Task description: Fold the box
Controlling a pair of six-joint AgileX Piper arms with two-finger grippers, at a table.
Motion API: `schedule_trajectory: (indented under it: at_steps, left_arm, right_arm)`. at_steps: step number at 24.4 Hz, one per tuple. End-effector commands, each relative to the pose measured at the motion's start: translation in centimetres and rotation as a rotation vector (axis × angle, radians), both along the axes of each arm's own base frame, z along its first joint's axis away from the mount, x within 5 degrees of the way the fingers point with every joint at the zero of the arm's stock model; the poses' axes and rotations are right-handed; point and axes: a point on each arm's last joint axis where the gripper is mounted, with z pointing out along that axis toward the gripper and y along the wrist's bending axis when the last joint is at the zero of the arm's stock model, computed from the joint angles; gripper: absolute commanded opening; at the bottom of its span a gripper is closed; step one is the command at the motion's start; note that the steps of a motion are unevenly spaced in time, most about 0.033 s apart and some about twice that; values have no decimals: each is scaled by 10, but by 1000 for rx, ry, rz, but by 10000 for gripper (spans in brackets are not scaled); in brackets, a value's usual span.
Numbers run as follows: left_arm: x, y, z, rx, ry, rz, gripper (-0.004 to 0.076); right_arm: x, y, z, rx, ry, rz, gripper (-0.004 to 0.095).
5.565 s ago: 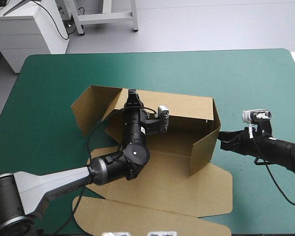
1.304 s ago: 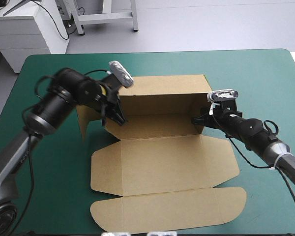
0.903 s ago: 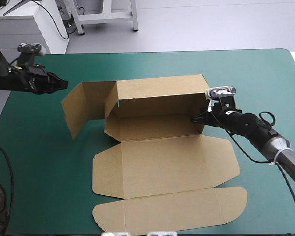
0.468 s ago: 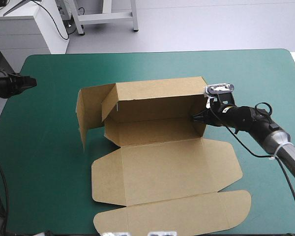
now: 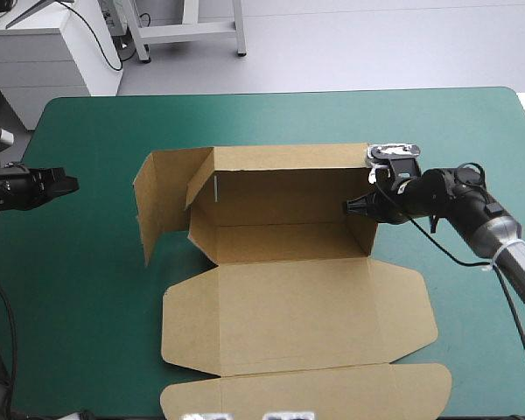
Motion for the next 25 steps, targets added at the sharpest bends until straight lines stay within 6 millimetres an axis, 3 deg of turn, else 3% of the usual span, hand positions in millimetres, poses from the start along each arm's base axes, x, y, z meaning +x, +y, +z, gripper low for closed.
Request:
schedule_trajectory:
  at_steps: [1, 5, 9, 18, 25]
  left_arm:
    - [-4, -6, 24, -23, -98, 11, 6]
    - [-5, -7, 24, -30, -93, 1, 6]
    - [-6, -10, 24, -48, -83, -27, 6]
    - [-7, -12, 26, -75, -91, -35, 6]
    - [-7, -12, 26, -75, -91, -35, 6]
  right_arm:
    - [-2, -4, 47, -4, -65, -39, -16]
    - [0, -6, 62, -45, -3, -49, -16]
    - [11, -4, 56, -94, 152, -34, -16]
    - [71, 10, 25, -114, 250, -51, -16]
    - [108, 12, 20, -102, 198, -91, 24]
